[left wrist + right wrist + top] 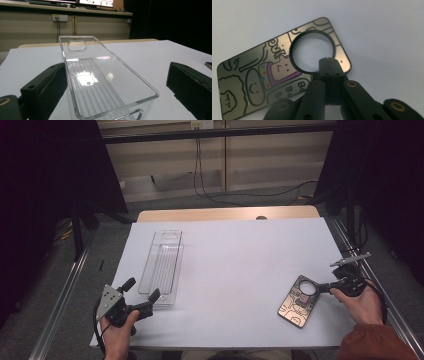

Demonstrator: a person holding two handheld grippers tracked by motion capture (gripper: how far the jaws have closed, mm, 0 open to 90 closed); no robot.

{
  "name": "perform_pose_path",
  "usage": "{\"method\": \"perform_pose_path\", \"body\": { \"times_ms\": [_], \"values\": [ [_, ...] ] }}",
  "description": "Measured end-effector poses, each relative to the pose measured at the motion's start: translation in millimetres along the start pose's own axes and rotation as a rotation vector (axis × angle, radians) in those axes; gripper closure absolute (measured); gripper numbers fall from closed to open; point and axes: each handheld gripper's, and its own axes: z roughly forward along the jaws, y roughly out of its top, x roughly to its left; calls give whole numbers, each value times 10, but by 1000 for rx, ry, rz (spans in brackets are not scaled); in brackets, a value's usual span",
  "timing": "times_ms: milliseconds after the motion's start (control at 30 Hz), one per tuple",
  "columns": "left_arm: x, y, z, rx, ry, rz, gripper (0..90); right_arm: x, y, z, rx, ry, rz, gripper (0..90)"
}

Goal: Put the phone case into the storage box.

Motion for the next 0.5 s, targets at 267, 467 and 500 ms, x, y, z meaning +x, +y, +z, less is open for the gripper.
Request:
{"method": "perform_pose_path", "body": {
  "times_ms": [267, 467, 500],
  "values": [
    [-2, -1, 3, 0, 4, 0, 34, -84, -77, 55, 36, -40, 21, 900],
    [1, -1, 1, 5, 6, -1, 34, -109, -81, 78, 20, -39, 42, 900],
    [3, -1, 0, 1, 4, 1, 35, -113, -83, 81, 16, -40, 41, 900]
  ]
}}
